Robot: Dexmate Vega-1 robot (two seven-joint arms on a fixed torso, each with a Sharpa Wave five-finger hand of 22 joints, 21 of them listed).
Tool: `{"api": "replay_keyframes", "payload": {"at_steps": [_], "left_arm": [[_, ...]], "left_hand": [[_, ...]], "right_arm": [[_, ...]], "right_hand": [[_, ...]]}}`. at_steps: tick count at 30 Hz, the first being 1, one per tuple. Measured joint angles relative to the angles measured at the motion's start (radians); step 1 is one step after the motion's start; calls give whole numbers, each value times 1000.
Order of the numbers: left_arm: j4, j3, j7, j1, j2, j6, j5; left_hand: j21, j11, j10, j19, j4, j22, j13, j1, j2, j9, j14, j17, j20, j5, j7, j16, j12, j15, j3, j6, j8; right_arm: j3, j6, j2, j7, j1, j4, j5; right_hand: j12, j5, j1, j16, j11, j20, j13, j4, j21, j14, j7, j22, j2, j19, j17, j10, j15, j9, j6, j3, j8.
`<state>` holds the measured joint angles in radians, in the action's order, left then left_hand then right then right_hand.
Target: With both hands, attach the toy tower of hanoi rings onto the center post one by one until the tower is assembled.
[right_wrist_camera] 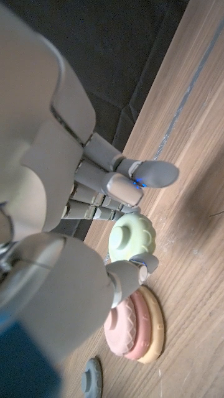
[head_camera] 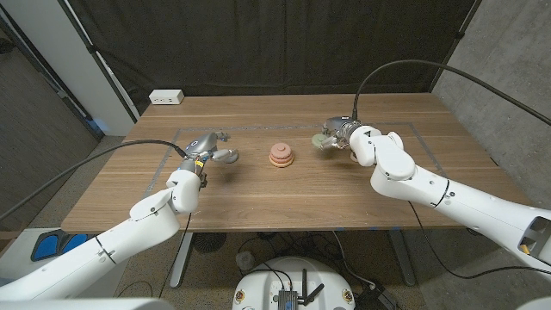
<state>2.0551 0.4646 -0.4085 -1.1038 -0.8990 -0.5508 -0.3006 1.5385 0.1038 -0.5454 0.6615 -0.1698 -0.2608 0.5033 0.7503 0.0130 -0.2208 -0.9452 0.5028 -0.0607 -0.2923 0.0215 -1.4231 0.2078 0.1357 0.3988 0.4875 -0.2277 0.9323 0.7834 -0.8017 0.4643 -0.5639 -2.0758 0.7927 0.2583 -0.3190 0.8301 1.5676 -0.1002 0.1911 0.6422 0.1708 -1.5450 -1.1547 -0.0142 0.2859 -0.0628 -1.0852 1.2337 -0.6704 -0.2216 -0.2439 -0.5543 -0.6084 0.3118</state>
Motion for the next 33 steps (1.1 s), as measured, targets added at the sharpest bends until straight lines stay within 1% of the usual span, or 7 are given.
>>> {"api": "replay_keyframes", "payload": {"at_steps": [2,8,16,23,29,31,33], "left_arm": [[0,0,-2,0,0,1,1],[-7,0,-6,2,3,2,5],[-8,-3,-8,1,-5,9,10],[-7,-16,-8,-6,-18,19,17],[-5,-25,-6,-11,-27,26,22],[-5,-27,-6,-13,-28,28,23],[-5,-28,-6,-13,-29,32,24]], "left_hand": [[0,0,0,0,0,1,0,0,0,0,0,0,0,0,0,0,0,0,0,0,7],[0,0,0,0,6,-2,0,0,0,0,0,0,0,0,0,0,0,0,6,0,7],[0,0,0,0,6,-1,0,0,0,0,0,0,0,0,0,0,0,0,6,0,7],[0,0,0,0,6,1,0,-7,7,0,0,0,0,0,0,0,0,0,6,0,7],[0,3,-4,0,6,1,0,-7,7,0,0,0,0,0,0,7,0,0,6,0,7],[0,3,-4,5,6,1,0,-7,7,0,0,0,-5,0,0,7,0,0,5,0,7],[0,2,-5,5,6,1,0,-7,7,0,-6,0,-5,0,-4,7,0,-1,5,4,7]], "right_arm": [[-3,0,4,0,0,2,0],[-16,-63,24,7,0,13,12],[-26,-106,52,9,-1,19,29],[-33,-119,70,12,-5,19,38],[-33,-146,91,33,-4,19,70],[-32,-153,98,40,0,21,78],[-30,-160,104,46,4,24,88]], "right_hand": [[0,0,0,0,0,0,3,0,0,0,0,0,0,0,0,0,0,0,0,0,2],[0,-3,0,0,0,0,4,0,0,-4,0,0,0,0,0,0,4,0,0,0,2],[-4,-7,0,0,0,5,4,0,0,-5,0,5,0,-6,0,0,5,0,0,0,2],[-4,-7,0,0,2,5,4,0,5,-5,0,8,0,-5,0,-2,5,0,0,0,1],[-12,-7,0,0,5,5,4,0,7,-8,0,9,0,-5,0,-6,3,0,0,0,-1],[-12,-7,0,0,5,5,4,0,7,-9,0,9,0,-5,0,-6,2,0,0,0,-1],[-12,-7,0,0,5,5,4,0,7,-9,5,8,0,-5,0,-6,2,0,-5,0,-3]]}}
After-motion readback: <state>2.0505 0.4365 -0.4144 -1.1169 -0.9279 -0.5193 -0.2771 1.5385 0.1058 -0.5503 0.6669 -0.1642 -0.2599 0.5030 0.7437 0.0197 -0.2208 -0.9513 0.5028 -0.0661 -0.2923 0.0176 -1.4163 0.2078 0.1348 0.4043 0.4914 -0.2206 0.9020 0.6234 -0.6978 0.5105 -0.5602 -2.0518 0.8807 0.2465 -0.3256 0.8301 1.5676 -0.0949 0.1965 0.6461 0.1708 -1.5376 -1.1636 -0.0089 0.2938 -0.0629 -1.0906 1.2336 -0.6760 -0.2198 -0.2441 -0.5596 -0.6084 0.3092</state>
